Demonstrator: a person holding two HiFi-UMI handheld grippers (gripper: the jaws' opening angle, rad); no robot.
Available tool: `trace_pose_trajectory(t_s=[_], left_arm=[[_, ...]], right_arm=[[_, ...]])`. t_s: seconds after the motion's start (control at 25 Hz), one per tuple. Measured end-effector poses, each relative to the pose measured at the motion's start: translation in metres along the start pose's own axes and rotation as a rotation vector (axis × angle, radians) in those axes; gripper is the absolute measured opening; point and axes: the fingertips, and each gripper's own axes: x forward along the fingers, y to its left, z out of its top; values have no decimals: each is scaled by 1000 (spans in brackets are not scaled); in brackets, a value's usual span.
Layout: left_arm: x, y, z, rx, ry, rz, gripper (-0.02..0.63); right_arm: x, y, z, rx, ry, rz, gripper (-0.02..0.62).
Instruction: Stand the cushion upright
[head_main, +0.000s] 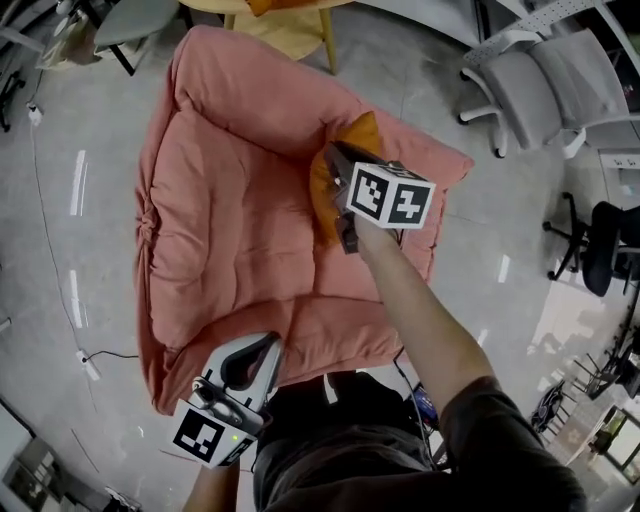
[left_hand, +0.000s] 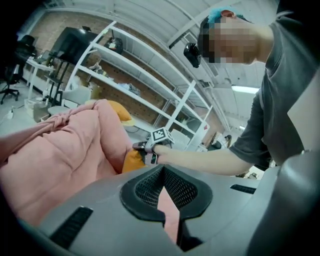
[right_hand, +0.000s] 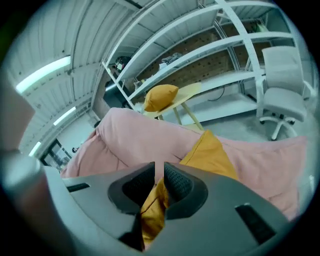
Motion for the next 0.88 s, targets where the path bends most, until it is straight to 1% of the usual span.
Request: trace_pose_trajectory(t_s=[0.08,0.12,0.24,0.36,0.48,0.56,0.68,0.76,0.88], left_arm=[[-2,8,1,-5,-3,10,9],[-2,12,1,-7,-5,13,9],[0,17,3,-12,-6,14,9],[6,16,5,-17,-7,8,11],[17,12,7,-9,-11,-10,9],[25,5,9,1,-14,-29,9],[35,-11,10,25,-14,-64,11],[38,-23,12,46,-21,-83,9],[45,-48,16,77,-37,-108,9]], right_arm=[[26,22,4,40,-4,126,57],[38,30,4,37,-1,164,57],[60,43,8,-15,3,191,57],[58,55,11,-31,-3,257,57],[37,59,9,-43,-6,308,57],[18,55,11,-42,-22,322,57],[-21,47,21,-38,-74,332,57],[-53,44,30,-72,-105,331,57],[-104,39,39,-151,-130,321,57]])
